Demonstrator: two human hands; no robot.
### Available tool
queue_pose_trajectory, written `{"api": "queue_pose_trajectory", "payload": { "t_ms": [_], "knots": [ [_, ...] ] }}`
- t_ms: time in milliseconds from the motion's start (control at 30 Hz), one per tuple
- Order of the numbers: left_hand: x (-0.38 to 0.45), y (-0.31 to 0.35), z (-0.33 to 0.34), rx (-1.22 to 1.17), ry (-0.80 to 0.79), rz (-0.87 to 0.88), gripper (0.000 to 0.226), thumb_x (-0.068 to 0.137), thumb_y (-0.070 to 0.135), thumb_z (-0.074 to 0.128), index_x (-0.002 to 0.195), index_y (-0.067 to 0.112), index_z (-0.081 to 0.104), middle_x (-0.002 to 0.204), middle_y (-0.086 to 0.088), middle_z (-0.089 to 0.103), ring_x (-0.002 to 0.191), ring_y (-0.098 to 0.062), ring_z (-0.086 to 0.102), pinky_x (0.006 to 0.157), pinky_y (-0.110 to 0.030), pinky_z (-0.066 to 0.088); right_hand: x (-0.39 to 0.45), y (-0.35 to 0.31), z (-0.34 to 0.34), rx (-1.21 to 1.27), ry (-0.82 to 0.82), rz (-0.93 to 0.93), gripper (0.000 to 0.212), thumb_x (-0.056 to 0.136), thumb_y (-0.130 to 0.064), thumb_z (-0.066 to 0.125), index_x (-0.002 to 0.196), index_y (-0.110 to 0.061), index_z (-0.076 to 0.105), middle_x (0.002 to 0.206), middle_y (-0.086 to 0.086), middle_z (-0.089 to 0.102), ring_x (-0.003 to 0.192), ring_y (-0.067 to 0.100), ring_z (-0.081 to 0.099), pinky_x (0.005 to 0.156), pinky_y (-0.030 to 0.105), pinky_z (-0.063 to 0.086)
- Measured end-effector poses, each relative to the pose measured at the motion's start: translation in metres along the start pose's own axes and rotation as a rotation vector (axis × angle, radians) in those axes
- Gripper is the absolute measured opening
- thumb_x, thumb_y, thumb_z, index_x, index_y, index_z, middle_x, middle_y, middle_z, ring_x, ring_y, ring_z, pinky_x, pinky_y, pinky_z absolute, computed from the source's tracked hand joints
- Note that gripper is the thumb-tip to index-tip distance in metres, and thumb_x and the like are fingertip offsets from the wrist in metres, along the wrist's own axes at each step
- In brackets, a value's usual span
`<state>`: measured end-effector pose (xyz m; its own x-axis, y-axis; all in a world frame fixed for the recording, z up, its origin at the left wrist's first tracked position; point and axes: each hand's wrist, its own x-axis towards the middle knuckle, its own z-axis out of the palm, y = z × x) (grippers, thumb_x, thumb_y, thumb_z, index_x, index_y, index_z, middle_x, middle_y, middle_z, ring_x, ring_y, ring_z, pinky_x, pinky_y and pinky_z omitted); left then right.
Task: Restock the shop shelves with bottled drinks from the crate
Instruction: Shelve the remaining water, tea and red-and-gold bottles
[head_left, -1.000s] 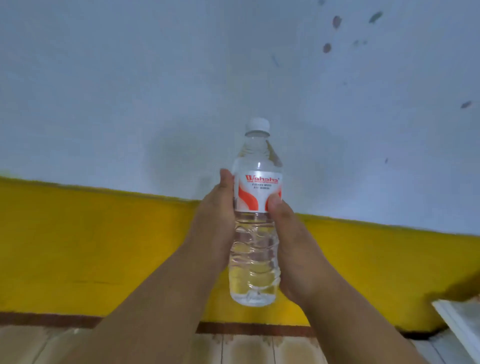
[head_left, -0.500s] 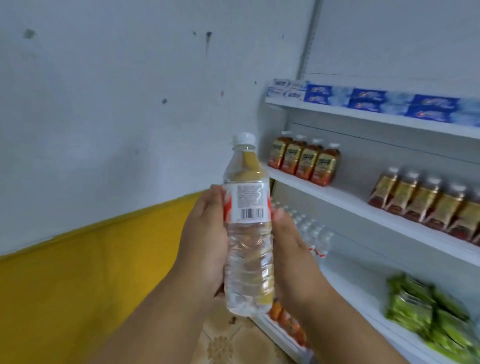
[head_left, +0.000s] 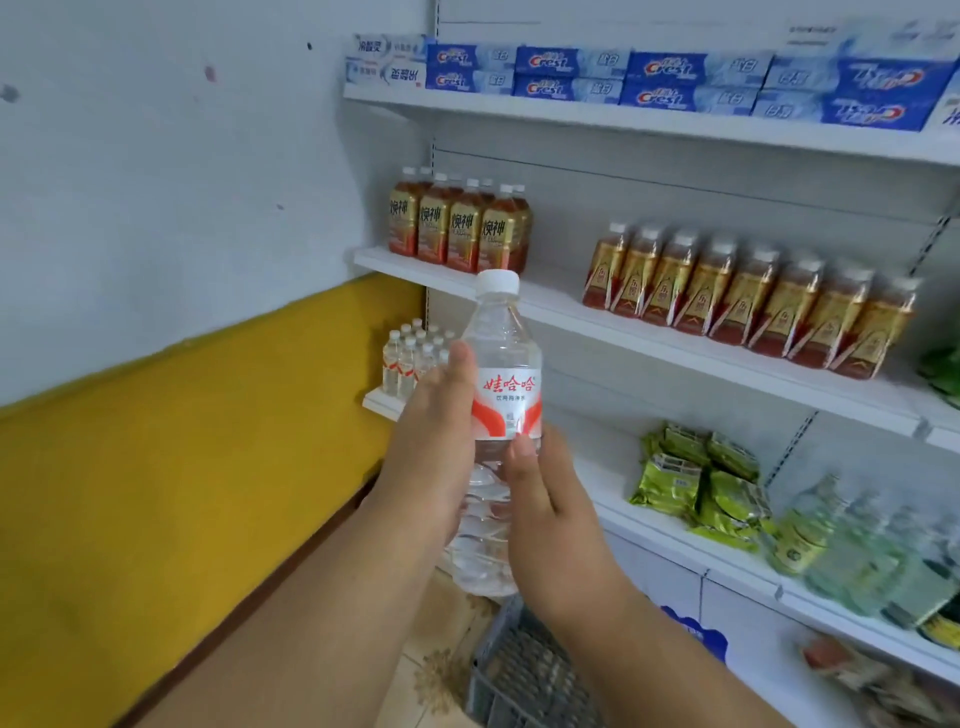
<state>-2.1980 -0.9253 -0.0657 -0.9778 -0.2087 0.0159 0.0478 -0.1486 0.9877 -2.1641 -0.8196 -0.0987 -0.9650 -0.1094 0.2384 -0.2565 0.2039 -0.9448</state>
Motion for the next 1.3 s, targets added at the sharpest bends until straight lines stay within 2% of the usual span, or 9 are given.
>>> {"api": "queue_pose_trajectory", "payload": {
  "t_ms": [233, 367, 500, 633, 767, 933, 1067, 1133, 1300],
  "knots": [
    [0.067, -0.033, -0.049, -0.026, -0.216, -0.105, 0.096, 0.043, 0.098, 0.063, 0.112, 0.032, 0.071, 0.105, -0.005, 0.078, 0.099, -0.029, 0.075, 0.088, -0.051, 0.057, 0.053, 0.03, 0.027, -0.166, -0.079, 0.118, 0.03, 0.093, -0.064, 0.051, 0.117, -0.049, 0.042, 0.1, -0.035, 0.063, 0.089, -0.006, 0.066, 0.077, 0.027, 0.055],
    [0.118, -0.051, -0.077, 0.149, -0.267, -0.058, 0.111, 0.039, 0.104, 0.054, 0.119, 0.028, 0.067, 0.102, -0.002, 0.078, 0.091, -0.026, 0.076, 0.089, -0.055, 0.058, 0.09, 0.052, 0.055, -0.243, -0.081, 0.22, 0.064, 0.071, -0.077, 0.062, 0.123, -0.044, 0.043, 0.099, -0.018, 0.065, 0.087, 0.003, 0.069, 0.076, 0.033, 0.06],
    [0.162, -0.071, -0.093, 0.261, -0.36, -0.007, 0.108, 0.05, 0.107, 0.039, 0.123, 0.032, 0.065, 0.109, 0.006, 0.076, 0.101, -0.017, 0.073, 0.092, -0.049, 0.057, 0.127, 0.063, 0.056, -0.263, 0.068, 0.248, 0.068, 0.075, -0.078, 0.056, 0.13, -0.039, 0.049, 0.101, -0.014, 0.066, 0.085, 0.003, 0.068, 0.075, 0.035, 0.062],
    [0.185, -0.096, -0.08, 0.399, -0.461, 0.088, 0.048, 0.071, 0.089, 0.036, 0.095, 0.054, 0.057, 0.092, 0.045, 0.063, 0.09, 0.024, 0.056, 0.074, -0.011, 0.043, 0.151, 0.066, 0.04, -0.312, 0.19, 0.253, 0.055, 0.074, -0.08, 0.047, 0.116, -0.045, 0.053, 0.084, -0.005, 0.063, 0.067, 0.01, 0.064, 0.063, 0.034, 0.059],
    [0.204, -0.14, -0.052, 0.444, -0.59, 0.163, 0.048, 0.075, 0.083, 0.041, 0.097, 0.044, 0.057, 0.093, 0.012, 0.07, 0.088, 0.002, 0.063, 0.071, -0.015, 0.048, 0.175, 0.084, 0.02, -0.378, 0.194, 0.267, 0.026, 0.087, -0.062, 0.058, 0.096, -0.037, 0.06, 0.069, 0.005, 0.06, 0.051, 0.006, 0.052, 0.046, 0.024, 0.046],
    [0.245, -0.171, -0.016, 0.504, -0.747, 0.092, 0.047, 0.072, 0.083, 0.044, 0.101, 0.046, 0.051, 0.096, 0.018, 0.066, 0.09, 0.009, 0.06, 0.067, -0.01, 0.043, 0.211, 0.117, -0.016, -0.544, 0.166, 0.336, 0.028, 0.088, -0.055, 0.066, 0.087, -0.027, 0.062, 0.064, -0.006, 0.056, 0.054, 0.007, 0.05, 0.054, 0.029, 0.044],
    [0.294, -0.184, 0.013, 0.521, -0.84, 0.014, 0.033, 0.084, 0.074, 0.053, 0.116, 0.071, 0.043, 0.107, 0.046, 0.059, 0.1, 0.021, 0.057, 0.073, -0.003, 0.045, 0.265, 0.148, -0.038, -0.679, 0.137, 0.31, 0.034, 0.086, -0.054, 0.068, 0.08, -0.022, 0.062, 0.064, -0.006, 0.057, 0.056, 0.007, 0.048, 0.054, 0.026, 0.038],
    [0.316, -0.19, 0.024, 0.585, -0.836, -0.012, 0.045, 0.087, 0.071, 0.053, 0.128, 0.076, 0.035, 0.122, 0.037, 0.06, 0.107, 0.011, 0.061, 0.08, -0.016, 0.052, 0.286, 0.167, -0.042, -0.691, 0.139, 0.291, 0.033, 0.087, -0.051, 0.07, 0.081, -0.02, 0.062, 0.067, -0.002, 0.059, 0.057, 0.01, 0.05, 0.053, 0.026, 0.038],
    [0.369, -0.22, 0.045, 0.641, -0.622, -0.024, 0.057, 0.099, 0.036, 0.06, 0.152, 0.032, 0.038, 0.151, 0.008, 0.046, 0.137, -0.006, 0.045, 0.116, -0.038, 0.038, 0.339, 0.23, -0.066, -0.779, 0.183, 0.402, 0.033, 0.09, -0.047, 0.065, 0.086, -0.015, 0.059, 0.074, -0.001, 0.058, 0.064, 0.01, 0.051, 0.051, 0.025, 0.031]
  ]
}}
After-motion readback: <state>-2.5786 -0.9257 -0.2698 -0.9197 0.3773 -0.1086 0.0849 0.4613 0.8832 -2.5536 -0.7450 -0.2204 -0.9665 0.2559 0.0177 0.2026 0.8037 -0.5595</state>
